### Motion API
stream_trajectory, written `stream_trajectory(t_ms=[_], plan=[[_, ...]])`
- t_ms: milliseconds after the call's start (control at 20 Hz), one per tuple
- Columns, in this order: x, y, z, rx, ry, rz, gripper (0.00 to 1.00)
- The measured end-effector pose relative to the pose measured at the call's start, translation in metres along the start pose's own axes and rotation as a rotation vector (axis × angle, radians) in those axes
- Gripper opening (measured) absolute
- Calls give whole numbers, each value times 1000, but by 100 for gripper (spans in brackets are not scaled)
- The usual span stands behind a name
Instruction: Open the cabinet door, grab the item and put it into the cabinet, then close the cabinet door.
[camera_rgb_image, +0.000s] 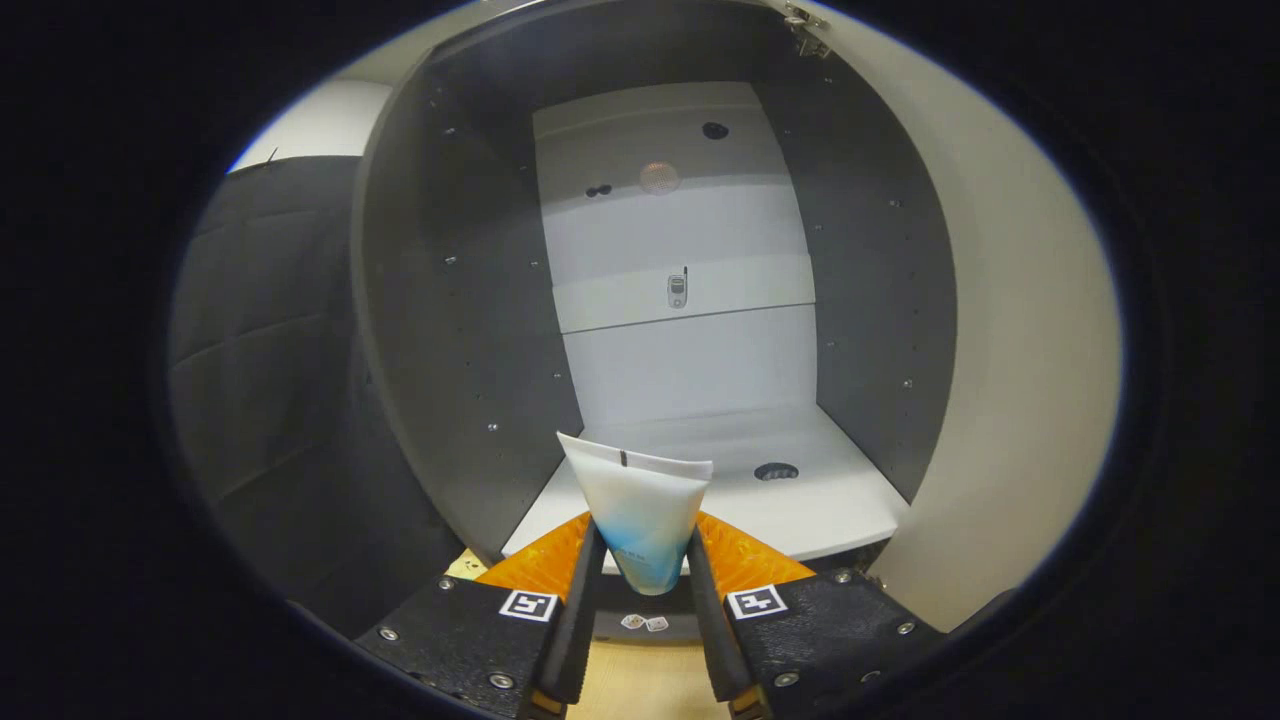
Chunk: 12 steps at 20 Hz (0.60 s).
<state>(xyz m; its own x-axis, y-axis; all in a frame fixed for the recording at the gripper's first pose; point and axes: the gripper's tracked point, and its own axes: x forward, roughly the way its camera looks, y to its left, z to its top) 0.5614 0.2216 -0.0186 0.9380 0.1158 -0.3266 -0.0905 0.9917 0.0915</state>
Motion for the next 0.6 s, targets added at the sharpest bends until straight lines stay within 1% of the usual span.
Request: stream_trajectory(t_ms=[250, 400, 600], plan=[[43, -16, 4, 50, 59, -30, 47], [66, -22, 0, 29, 93, -46, 47], [84, -23, -10, 15, 119, -51, 47]])
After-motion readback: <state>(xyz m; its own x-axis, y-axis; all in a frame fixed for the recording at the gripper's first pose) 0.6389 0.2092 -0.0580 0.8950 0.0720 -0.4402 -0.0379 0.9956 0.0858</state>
